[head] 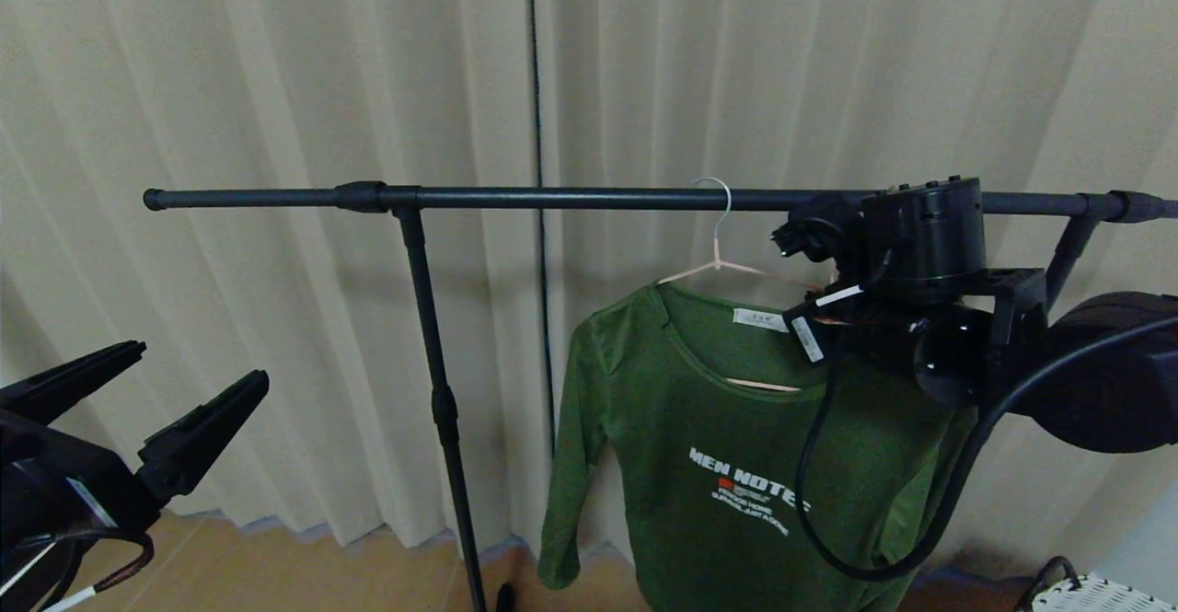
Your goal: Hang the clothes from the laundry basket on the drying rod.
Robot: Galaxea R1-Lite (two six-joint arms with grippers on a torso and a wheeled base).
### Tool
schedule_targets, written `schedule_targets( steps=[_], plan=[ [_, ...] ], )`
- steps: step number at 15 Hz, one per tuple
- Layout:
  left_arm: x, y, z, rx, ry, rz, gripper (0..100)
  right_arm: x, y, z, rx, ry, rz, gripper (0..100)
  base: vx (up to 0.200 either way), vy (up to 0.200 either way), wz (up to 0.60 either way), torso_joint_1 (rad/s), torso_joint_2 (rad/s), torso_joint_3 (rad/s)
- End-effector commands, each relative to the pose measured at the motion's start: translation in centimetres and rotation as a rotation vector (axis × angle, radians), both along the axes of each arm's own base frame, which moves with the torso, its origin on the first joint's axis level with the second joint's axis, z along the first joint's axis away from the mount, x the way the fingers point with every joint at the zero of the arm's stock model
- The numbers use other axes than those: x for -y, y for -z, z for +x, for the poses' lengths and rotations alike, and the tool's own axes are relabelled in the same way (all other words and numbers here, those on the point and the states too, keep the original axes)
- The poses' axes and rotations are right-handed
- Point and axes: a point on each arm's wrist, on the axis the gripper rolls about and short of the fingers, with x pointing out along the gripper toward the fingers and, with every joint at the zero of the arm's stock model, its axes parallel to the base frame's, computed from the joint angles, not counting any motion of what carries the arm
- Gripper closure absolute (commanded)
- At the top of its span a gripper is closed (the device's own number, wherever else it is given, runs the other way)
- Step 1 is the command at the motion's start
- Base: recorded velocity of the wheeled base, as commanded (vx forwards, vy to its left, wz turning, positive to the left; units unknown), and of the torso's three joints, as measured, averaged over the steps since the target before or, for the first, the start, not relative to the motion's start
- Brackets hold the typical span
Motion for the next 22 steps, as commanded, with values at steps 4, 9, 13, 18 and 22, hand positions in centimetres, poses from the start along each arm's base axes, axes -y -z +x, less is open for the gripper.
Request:
schedule_targets(
  steps=[4, 9, 13, 18, 22],
  plan=[
    [0.0, 0.0, 0.0, 0.0, 0.0, 0.001, 0, -0.2, 0.2, -0.1, 0.003, -0.009, 0.01, 0, 0.0, 0.0, 0.0, 0.0, 0.0, 0.0],
    [0.0, 0.0, 0.0, -0.001, 0.0, 0.001, 0, -0.8, 0.2, -0.6, -0.006, -0.066, 0.076, 0, 0.0, 0.0, 0.0, 0.0, 0.0, 0.0],
    [0.0, 0.2, -0.1, -0.005, -0.001, 0.005, 0, -0.8, -0.8, -1.3, -0.006, -0.156, 0.207, 0, 0.0, 0.0, 0.0, 0.0, 0.0, 0.0],
    [0.0, 0.7, 0.0, -0.03, -0.001, 0.012, 0, 1.3, -2.7, -4.9, 0.028, -0.184, 0.31, 0, 0.0, 0.0, 0.0, 0.0, 0.0, 0.0],
    [-0.1, 1.1, -0.1, -0.044, -0.006, 0.015, 0, 3.7, -3.3, -9.1, 0.039, -0.25, 0.377, 0, 0.0, 0.0, 0.0, 0.0, 0.0, 0.0]
  ],
)
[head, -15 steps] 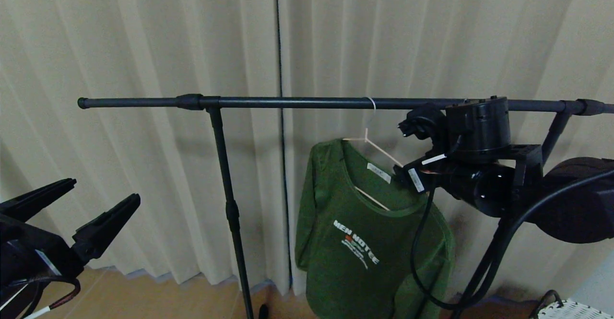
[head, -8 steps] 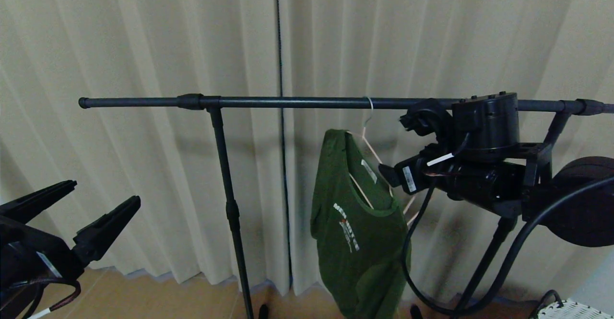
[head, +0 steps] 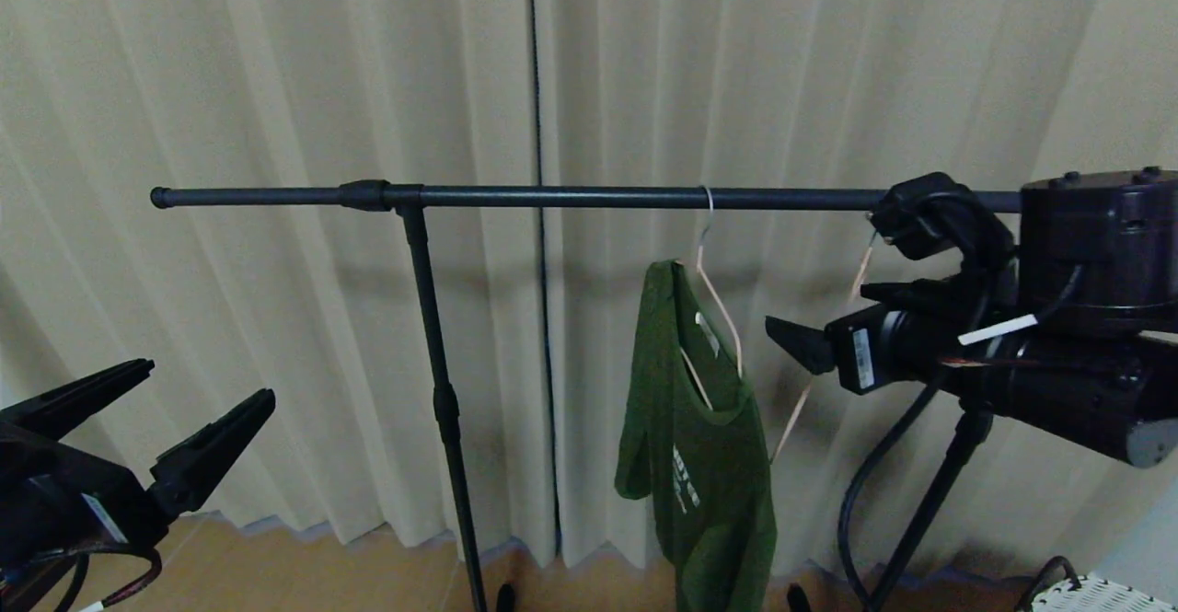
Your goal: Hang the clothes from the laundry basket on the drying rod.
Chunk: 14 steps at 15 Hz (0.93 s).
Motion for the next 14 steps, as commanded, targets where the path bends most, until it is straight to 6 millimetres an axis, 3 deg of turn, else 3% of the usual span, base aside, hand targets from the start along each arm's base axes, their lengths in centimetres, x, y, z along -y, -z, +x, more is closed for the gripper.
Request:
schedule_targets(
  steps=[1, 3, 5, 8, 9, 11, 14],
  plan=[
    [-0.1, 0.4, -0.2, -0.01, -0.005, 0.0, 0, 2.0, -0.7, -3.2, 0.029, -0.006, 0.052, 0, 0.0, 0.0, 0.0, 0.0, 0.0, 0.0],
    [-0.7, 1.4, -1.4, -0.021, -0.049, 0.002, 0, 5.3, 0.4, -4.8, 0.018, 0.101, 0.047, 0, 0.0, 0.0, 0.0, 0.0, 0.0, 0.0],
    [-1.5, 2.2, -2.2, -0.028, -0.119, 0.003, 0, 7.2, 0.9, -6.8, 0.03, 0.154, 0.054, 0, 0.0, 0.0, 0.0, 0.0, 0.0, 0.0],
    [-1.9, 2.2, -2.2, -0.034, -0.156, 0.003, 0, 8.8, 2.7, -9.2, 0.01, 0.193, 0.035, 0, 0.0, 0.0, 0.0, 0.0, 0.0, 0.0],
    [-1.9, 2.5, -2.2, -0.044, -0.155, 0.004, 0, 9.5, 4.2, -10.3, -0.018, 0.211, 0.012, 0, 0.0, 0.0, 0.0, 0.0, 0.0, 0.0],
    [-1.9, 2.5, -2.2, -0.045, -0.155, 0.007, 0, 10.1, 6.0, -11.3, -0.057, 0.239, 0.006, 0, 0.0, 0.0, 0.0, 0.0, 0.0, 0.0],
    [-1.9, 2.6, -1.5, -0.074, -0.151, 0.011, 0, 10.3, 6.8, -11.7, -0.06, 0.241, 0.007, 0, 0.0, 0.0, 0.0, 0.0, 0.0, 0.0]
  ],
)
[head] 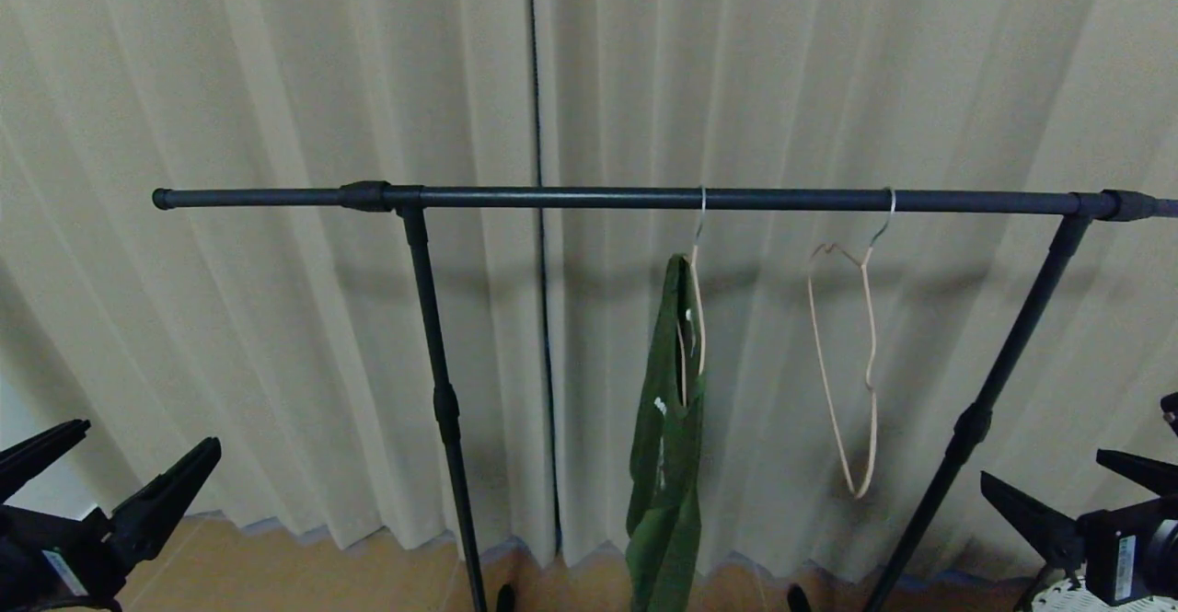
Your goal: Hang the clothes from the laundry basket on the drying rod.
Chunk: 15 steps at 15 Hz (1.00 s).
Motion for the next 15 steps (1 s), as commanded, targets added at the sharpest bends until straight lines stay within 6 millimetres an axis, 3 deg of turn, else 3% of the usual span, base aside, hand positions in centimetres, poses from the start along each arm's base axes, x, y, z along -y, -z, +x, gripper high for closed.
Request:
schedule_targets(
  steps=[1, 4, 14, 15],
  plan=[
    [0.0, 0.4, 1.0, -0.052, 0.0, 0.001, 0, 0.2, 0.6, -0.5, -0.002, -0.001, -0.002, 0, 0.0, 0.0, 0.0, 0.0, 0.0, 0.0],
    [0.0, 1.2, 1.6, -0.107, -0.001, 0.008, 0, 0.2, 0.6, -0.7, 0.002, -0.006, -0.009, 0, 0.0, 0.0, 0.0, 0.0, 0.0, 0.0],
    [0.0, 0.2, -0.5, 0.011, 0.0, 0.037, 0, 0.4, 2.1, -1.2, -0.056, -0.029, -0.062, 0, 0.0, 0.0, 0.0, 0.0, 0.0, 0.0],
    [0.0, 0.2, -0.5, 0.014, 0.0, 0.038, 0, 0.4, 2.1, -1.2, -0.055, -0.029, -0.061, 0, -0.2, 0.0, 0.0, 0.002, 0.0, -0.002]
  ],
)
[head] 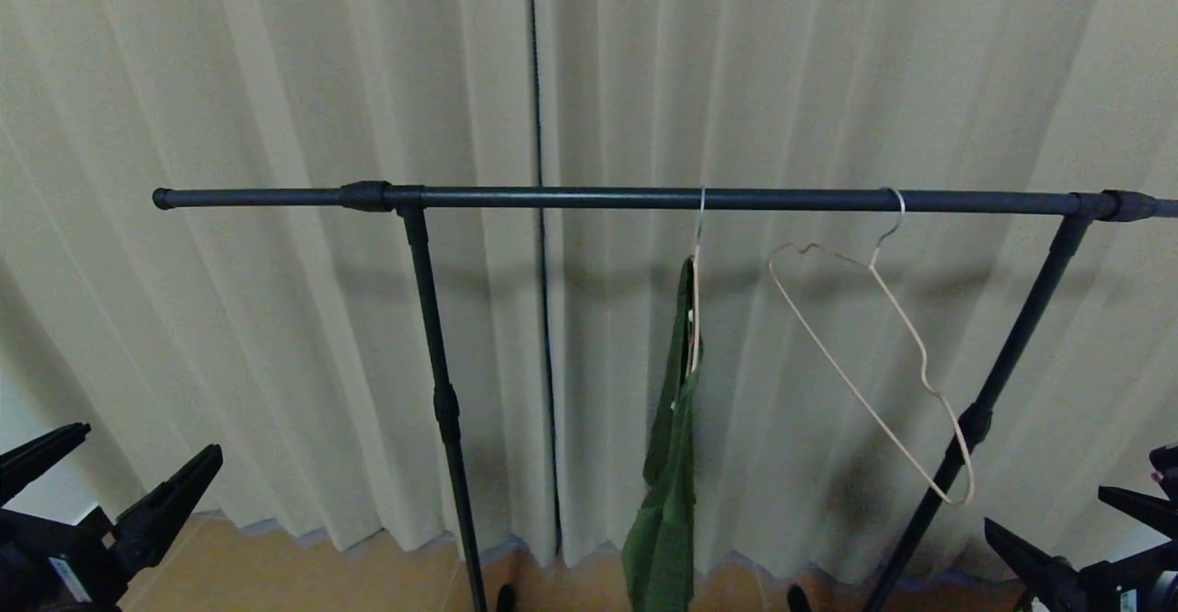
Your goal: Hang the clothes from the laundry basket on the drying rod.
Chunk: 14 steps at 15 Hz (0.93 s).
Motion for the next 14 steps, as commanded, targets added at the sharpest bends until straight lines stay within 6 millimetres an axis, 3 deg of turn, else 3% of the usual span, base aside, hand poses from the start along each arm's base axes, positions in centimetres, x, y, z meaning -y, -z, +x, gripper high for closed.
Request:
schedule_targets(
  steps=[1, 9, 14],
  plan=[
    [-0.03, -0.24, -0.45, 0.027, -0.004, 0.001, 0, 0.0, 0.12, 0.02, -0.007, 0.0, -0.003, 0, -0.2, 0.0, 0.0, 0.007, 0.0, 0.002],
    [-0.23, -0.07, -0.55, 0.021, -0.024, 0.002, 0, 0.01, 0.2, -0.04, -0.01, 0.0, -0.004, 0, -0.2, 0.0, 0.0, 0.002, 0.0, 0.003],
    [-0.23, 0.04, -0.68, 0.021, -0.024, 0.004, 0, 0.01, 0.25, -0.01, -0.014, 0.0, -0.005, 0, 0.0, 0.0, 0.0, 0.0, 0.0, 0.0]
  ],
)
